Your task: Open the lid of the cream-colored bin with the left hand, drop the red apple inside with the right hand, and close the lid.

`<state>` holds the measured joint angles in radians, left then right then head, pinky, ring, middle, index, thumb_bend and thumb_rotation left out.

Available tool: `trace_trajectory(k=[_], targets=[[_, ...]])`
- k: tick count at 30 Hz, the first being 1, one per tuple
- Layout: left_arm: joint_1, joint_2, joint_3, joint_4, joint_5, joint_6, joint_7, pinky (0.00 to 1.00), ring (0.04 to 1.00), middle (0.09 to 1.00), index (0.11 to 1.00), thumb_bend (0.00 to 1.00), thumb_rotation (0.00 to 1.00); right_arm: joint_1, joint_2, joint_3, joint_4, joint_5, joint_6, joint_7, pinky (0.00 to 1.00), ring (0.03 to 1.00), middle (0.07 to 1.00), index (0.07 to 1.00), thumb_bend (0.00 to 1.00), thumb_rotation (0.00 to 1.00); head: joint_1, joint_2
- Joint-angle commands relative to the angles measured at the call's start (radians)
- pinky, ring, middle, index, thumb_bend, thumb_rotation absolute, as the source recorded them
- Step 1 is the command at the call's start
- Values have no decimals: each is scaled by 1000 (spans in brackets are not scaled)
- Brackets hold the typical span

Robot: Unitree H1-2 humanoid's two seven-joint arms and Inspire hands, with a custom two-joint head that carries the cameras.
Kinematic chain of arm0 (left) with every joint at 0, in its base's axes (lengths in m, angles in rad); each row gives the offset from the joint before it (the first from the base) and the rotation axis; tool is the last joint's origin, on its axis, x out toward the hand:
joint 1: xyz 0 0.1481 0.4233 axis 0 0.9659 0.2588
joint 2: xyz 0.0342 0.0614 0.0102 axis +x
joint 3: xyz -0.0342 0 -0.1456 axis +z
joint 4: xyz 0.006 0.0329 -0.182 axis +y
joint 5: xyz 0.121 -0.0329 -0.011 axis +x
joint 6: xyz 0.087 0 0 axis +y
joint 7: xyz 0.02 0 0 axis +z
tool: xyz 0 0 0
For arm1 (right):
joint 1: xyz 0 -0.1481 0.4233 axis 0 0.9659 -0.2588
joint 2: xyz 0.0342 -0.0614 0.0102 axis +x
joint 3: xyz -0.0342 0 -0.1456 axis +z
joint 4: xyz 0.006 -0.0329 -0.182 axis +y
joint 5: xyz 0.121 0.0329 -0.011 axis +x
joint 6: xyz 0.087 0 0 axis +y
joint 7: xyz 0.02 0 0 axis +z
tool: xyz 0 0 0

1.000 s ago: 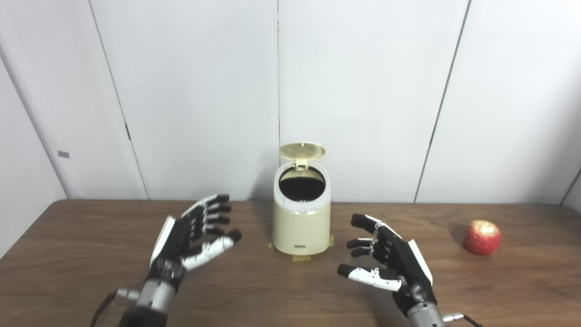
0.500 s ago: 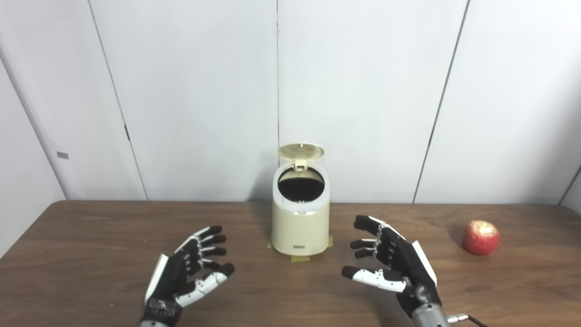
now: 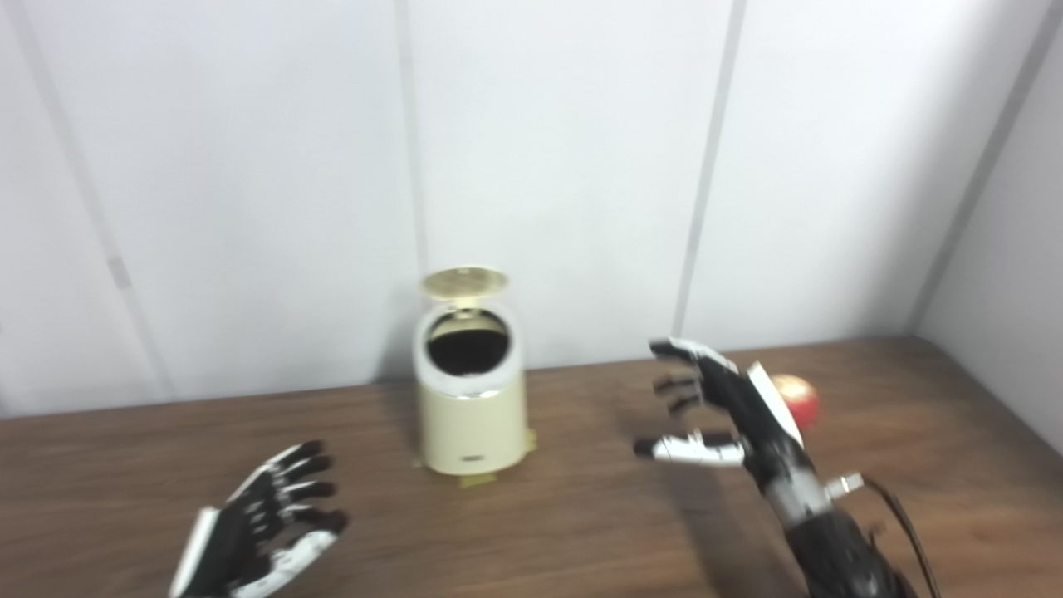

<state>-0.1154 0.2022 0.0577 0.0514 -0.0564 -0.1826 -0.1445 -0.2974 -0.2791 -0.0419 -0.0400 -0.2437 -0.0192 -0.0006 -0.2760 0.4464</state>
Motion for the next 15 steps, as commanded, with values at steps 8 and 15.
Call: trace_trajectory(k=[8,15], targets=[[-37,23,14,-32,2,-31,-3,607,733,805,848,656,209,-112,-160,-101,-47,-91,120,-21,654,745,813,783,816,125,-26,-5],[-38,21,18,-32,-8,-25,-8,598,734,807,846,635,165,-117,-261,-147,23,-108,173,-20,688,803,850,815,806,159,-38,-6]])
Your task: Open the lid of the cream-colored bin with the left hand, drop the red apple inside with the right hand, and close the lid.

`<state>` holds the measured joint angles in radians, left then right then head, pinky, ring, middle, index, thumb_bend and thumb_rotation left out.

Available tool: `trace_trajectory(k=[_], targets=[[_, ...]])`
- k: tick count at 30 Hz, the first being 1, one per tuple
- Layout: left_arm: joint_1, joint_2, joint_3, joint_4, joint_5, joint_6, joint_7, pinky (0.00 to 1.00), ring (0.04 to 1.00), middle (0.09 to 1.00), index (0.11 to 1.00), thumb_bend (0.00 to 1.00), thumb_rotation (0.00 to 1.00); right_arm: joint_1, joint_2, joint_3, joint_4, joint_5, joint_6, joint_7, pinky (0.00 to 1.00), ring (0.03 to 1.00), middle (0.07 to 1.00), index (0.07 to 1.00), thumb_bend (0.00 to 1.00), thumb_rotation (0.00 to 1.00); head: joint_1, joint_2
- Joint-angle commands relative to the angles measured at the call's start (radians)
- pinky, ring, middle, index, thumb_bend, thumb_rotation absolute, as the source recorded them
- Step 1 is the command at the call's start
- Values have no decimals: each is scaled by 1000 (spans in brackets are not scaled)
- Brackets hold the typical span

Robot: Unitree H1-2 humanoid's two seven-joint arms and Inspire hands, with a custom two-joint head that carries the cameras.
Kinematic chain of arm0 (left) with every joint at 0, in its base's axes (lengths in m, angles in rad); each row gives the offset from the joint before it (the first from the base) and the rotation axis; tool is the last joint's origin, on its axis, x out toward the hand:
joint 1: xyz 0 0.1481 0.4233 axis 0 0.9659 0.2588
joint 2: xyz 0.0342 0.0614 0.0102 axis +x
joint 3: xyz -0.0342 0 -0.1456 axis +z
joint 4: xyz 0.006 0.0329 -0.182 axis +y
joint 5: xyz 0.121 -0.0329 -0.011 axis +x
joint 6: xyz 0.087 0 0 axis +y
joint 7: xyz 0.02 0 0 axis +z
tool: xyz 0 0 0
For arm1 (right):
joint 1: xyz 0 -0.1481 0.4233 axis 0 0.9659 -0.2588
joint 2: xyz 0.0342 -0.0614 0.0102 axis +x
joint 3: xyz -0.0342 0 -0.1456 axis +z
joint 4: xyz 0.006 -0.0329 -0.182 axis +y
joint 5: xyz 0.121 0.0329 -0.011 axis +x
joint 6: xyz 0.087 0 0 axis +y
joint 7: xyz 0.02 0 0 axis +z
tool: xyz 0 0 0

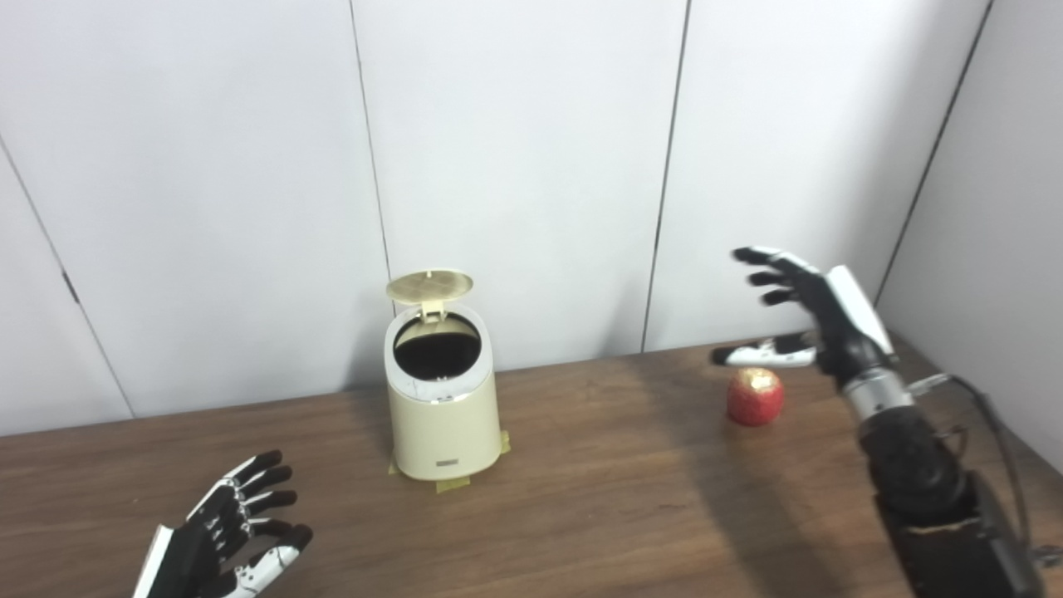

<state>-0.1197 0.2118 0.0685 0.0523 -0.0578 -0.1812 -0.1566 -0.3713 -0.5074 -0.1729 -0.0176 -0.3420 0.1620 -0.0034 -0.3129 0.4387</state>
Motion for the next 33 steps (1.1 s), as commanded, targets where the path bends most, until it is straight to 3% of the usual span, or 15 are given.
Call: trace_trajectory(k=[1,4,14,21,25,33], targets=[[-33,10,7,-36,-9,-23,4,598,736,809,847,631,158,-44,-44,-19,23,-10,-14,-22,671,792,846,813,811,158,-3,1],[-32,9,7,-40,-14,-19,2,589,732,806,842,617,129,-46,-65,-27,62,3,17,-13,670,801,860,820,809,137,-5,0],[-32,10,6,-42,-11,-18,-1,595,728,804,841,611,116,-33,-114,-32,136,113,106,101,798,908,931,892,762,96,-5,4],[-31,12,6,-49,-5,-14,1,607,726,801,839,622,120,-41,-130,-10,244,169,71,149,856,949,955,916,775,135,-2,8],[-30,13,5,-54,-3,-11,0,611,726,803,840,619,108,-45,-134,9,281,177,58,162,890,954,955,924,838,189,-1,11],[-27,10,3,-63,-13,-2,-4,624,723,797,836,615,89,-62,-122,69,381,145,5,131,881,923,916,914,840,155,-1,13]])
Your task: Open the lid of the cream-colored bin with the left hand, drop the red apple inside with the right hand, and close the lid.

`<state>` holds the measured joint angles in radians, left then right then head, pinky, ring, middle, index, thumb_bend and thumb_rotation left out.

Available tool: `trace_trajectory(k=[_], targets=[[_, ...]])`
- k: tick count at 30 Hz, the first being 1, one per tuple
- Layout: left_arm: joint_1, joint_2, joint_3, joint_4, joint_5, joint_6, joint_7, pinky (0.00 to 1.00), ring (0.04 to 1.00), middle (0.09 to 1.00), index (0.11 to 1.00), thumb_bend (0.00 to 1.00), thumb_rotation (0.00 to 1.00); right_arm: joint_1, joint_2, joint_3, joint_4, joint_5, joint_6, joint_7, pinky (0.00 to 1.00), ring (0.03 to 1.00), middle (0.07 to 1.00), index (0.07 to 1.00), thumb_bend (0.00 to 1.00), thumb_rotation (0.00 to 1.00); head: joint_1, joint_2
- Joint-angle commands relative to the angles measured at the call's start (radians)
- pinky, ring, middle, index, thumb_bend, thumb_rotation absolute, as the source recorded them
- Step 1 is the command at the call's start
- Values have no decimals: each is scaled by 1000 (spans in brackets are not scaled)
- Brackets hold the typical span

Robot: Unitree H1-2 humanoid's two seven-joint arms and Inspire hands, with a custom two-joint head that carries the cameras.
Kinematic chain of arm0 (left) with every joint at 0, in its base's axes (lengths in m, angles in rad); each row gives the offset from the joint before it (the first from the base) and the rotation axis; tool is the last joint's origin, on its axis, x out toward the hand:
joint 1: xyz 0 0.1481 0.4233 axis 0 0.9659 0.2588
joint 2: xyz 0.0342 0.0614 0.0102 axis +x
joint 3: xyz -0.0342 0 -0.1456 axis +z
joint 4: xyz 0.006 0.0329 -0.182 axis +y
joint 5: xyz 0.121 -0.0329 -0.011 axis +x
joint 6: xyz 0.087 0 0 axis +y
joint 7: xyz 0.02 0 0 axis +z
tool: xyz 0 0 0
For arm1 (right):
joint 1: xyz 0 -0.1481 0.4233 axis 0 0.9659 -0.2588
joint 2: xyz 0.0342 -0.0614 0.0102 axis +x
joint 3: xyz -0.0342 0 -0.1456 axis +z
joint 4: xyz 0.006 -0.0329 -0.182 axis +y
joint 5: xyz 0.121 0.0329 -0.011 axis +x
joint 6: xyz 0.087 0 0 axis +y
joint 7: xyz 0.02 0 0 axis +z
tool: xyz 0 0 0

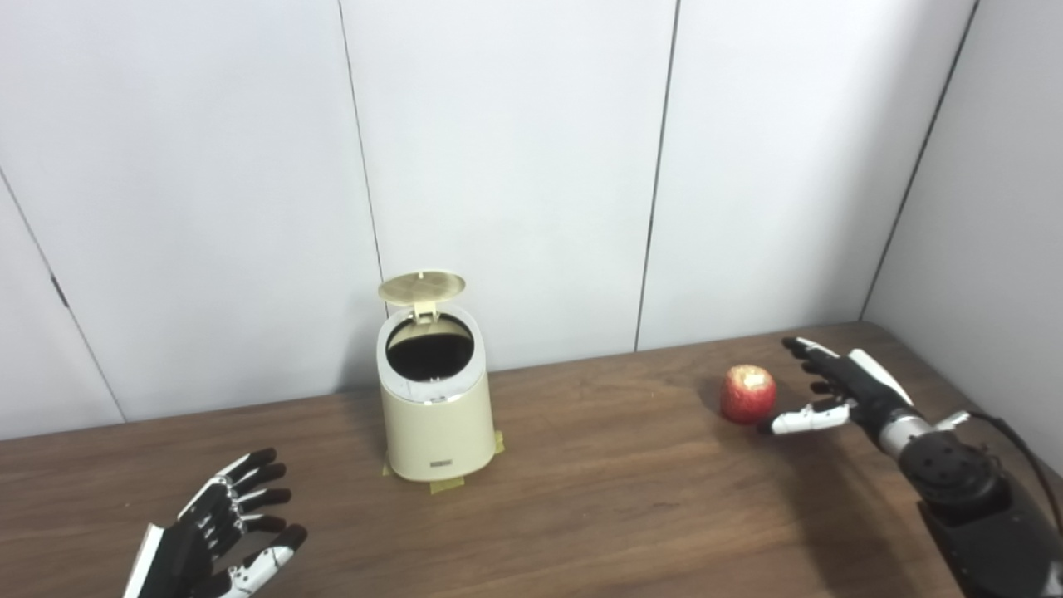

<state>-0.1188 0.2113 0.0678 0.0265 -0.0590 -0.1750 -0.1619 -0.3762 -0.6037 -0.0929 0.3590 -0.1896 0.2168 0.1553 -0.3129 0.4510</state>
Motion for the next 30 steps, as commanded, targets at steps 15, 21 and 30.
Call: trace_trajectory(k=[15,21,30], targets=[[-26,10,-3,-39,12,-6,4,620,719,797,831,609,78,-103,33,23,161,1,-148,-86,873,896,885,874,826,136,5,3],[-23,11,-5,-43,15,0,4,611,708,793,831,608,84,-121,44,45,215,-10,-186,-113,857,892,887,893,834,163,6,6],[-24,13,-8,-33,22,-9,2,620,706,788,824,613,91,-141,53,61,255,-8,-199,-116,848,893,890,901,821,170,10,10]])
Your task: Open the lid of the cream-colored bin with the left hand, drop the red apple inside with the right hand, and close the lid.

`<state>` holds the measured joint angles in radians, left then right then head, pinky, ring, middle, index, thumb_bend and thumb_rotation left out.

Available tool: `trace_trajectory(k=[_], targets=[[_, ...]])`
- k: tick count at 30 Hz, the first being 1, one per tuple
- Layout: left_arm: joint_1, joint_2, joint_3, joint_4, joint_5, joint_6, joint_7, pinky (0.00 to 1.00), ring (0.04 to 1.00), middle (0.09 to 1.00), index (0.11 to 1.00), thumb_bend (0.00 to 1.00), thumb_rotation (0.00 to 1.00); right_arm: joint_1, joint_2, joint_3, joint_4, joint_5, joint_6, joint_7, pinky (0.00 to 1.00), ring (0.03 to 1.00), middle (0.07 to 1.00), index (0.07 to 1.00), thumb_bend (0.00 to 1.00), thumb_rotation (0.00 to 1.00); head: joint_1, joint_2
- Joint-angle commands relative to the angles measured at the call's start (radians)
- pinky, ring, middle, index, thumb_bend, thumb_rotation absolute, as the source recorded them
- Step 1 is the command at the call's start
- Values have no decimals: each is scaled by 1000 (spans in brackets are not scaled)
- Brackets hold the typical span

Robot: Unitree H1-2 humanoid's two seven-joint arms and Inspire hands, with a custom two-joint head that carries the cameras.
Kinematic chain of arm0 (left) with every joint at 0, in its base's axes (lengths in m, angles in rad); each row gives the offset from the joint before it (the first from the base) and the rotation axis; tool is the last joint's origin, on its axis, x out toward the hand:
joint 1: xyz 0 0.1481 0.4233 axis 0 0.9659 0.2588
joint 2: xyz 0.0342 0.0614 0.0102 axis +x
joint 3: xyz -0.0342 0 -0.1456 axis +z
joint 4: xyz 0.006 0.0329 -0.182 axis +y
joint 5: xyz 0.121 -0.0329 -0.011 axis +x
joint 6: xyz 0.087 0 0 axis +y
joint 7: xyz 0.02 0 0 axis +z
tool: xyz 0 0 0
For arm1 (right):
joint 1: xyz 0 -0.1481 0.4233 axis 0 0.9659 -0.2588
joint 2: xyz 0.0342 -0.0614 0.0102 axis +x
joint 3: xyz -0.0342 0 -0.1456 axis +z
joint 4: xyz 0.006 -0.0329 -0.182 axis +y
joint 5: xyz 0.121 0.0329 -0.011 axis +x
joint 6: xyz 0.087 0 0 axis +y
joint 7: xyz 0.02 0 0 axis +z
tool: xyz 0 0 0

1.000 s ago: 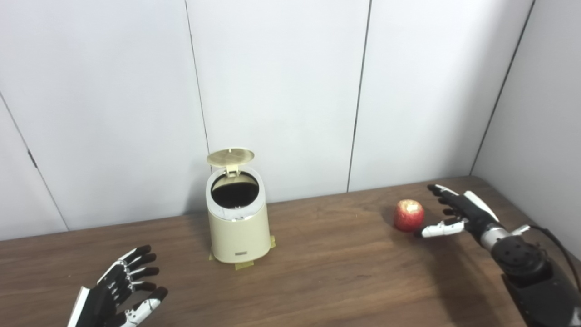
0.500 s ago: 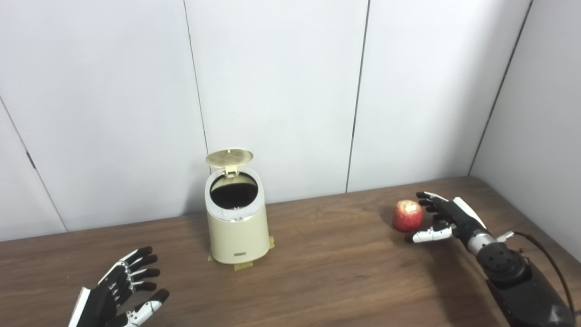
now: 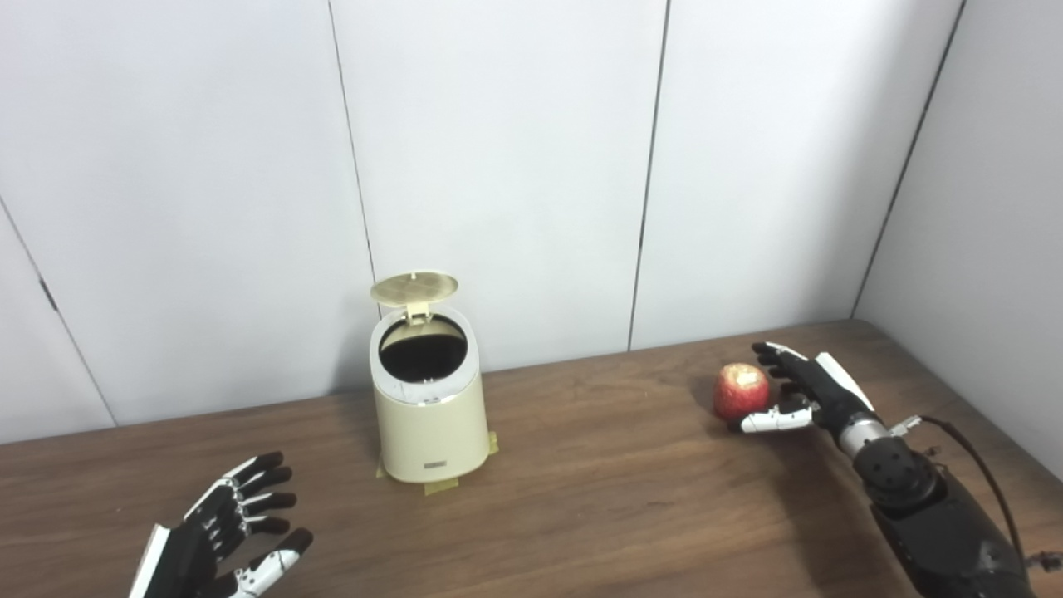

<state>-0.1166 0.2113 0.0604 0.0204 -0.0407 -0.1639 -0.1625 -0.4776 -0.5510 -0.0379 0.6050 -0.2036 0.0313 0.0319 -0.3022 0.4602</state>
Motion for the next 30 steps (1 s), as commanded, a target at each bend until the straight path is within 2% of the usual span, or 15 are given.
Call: trace_trajectory(k=[1,6,10,12,14,16,17,18,19,20,23,25,30], targets=[[-27,12,-1,-28,2,-18,2,613,704,786,820,613,90,-42,0,8,13,5,-13,7,844,893,886,897,824,171,0,1],[-22,10,-3,-41,5,-8,5,600,707,787,815,608,77,-51,2,20,23,-12,6,-2,835,885,868,871,846,203,1,6],[-23,13,-6,-35,5,-11,2,604,707,787,815,602,80,-58,-6,38,52,-30,-23,-7,795,853,834,826,844,190,1,6],[-21,14,-7,-36,6,-10,1,604,708,789,817,598,91,-62,-19,63,66,-55,-47,-8,796,816,774,774,816,174,5,11],[-20,14,-7,-36,-1,-8,-2,601,710,792,821,595,95,-64,-36,96,70,-97,-66,-12,751,741,696,693,760,129,5,11],[-18,15,-8,-37,1,-5,-2,598,710,793,823,593,97,-64,-49,125,65,-134,-71,-24,713,703,664,647,738,112,8,15],[-18,15,-9,-39,4,-5,-1,600,709,791,822,597,106,-63,-53,135,59,-146,-69,-26,684,679,647,571,631,121,8,15],[-17,16,-10,-38,5,-8,-2,604,709,791,821,598,109,-63,-57,145,56,-157,-69,-28,661,659,634,532,576,126,8,15],[-17,17,-11,-37,6,-11,-3,608,708,791,820,595,104,-63,-60,153,54,-163,-73,-27,637,634,616,512,546,126,9,18],[-18,18,-12,-34,5,-14,-4,606,705,788,819,595,106,-64,-62,159,55,-169,-78,-29,598,596,557,496,534,64,9,18],[-18,18,-13,-30,2,-13,-7,584,699,785,819,592,102,-68,-69,180,54,-197,-86,-35,503,503,489,498,528,6,8,19],[-18,18,-14,-28,6,-15,-6,578,697,783,817,590,101,-68,-70,184,44,-203,-72,-33,502,506,494,487,528,1,8,19],[-20,21,-18,-22,16,-19,-6,588,696,784,816,589,118,-65,-70,181,35,-195,-88,-43,511,510,489,488,528,0,7,19]])
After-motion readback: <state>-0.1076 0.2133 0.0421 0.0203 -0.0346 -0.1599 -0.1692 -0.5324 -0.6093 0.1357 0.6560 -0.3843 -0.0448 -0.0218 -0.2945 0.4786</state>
